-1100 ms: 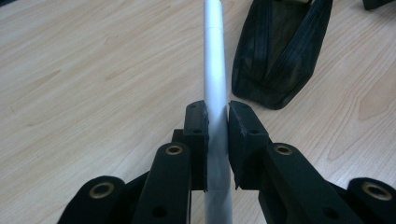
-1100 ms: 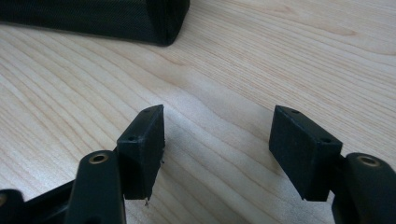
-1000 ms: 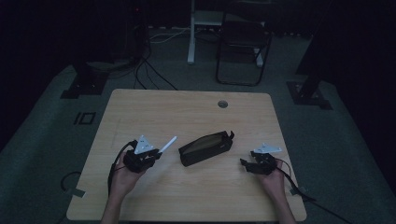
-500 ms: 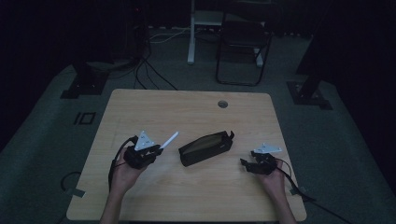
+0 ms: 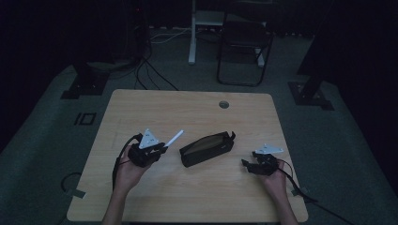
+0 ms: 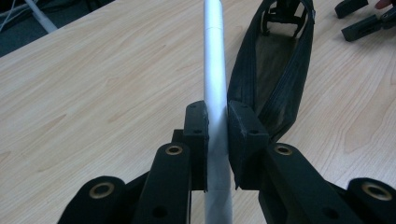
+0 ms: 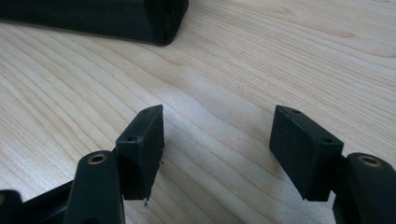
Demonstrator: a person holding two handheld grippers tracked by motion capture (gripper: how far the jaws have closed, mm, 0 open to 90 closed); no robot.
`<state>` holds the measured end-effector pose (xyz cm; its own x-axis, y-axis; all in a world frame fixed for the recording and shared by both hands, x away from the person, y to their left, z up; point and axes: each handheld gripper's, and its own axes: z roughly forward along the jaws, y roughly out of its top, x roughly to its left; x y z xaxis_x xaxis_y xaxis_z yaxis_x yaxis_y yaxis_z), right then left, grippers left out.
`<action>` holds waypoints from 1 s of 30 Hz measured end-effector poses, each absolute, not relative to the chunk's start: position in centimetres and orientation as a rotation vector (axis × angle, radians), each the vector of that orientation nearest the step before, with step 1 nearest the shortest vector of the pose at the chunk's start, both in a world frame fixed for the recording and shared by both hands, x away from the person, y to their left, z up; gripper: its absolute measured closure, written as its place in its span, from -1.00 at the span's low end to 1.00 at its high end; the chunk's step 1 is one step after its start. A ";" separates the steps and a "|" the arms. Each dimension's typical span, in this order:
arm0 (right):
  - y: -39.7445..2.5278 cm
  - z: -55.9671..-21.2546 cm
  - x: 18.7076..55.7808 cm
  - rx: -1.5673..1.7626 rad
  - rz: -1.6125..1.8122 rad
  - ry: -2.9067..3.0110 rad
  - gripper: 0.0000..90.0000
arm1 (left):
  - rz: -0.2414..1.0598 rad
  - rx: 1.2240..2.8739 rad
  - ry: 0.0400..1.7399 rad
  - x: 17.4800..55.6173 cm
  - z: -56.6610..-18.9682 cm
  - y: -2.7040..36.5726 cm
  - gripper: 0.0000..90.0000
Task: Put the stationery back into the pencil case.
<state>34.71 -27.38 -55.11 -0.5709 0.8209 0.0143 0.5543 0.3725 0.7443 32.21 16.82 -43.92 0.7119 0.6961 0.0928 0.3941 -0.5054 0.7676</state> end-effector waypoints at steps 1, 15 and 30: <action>-27.4 -55.1 34.7 1.200 1.028 2.280 -0.22 | 0.510 2.158 0.824 32.2 -43.9 16.8 0.75; -27.4 -55.1 34.7 1.195 1.030 2.281 -0.23 | 0.519 2.164 0.782 32.3 -43.0 15.5 0.75; -27.5 -55.1 34.8 1.194 1.034 2.281 -0.23 | 0.505 2.171 0.745 32.6 -42.3 13.4 0.75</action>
<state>34.79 -27.46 -55.15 -0.5752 0.8179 0.0145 0.5501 0.3736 0.7469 32.63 13.43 -42.34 0.7501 0.6517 0.1129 0.3459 -0.5320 0.7729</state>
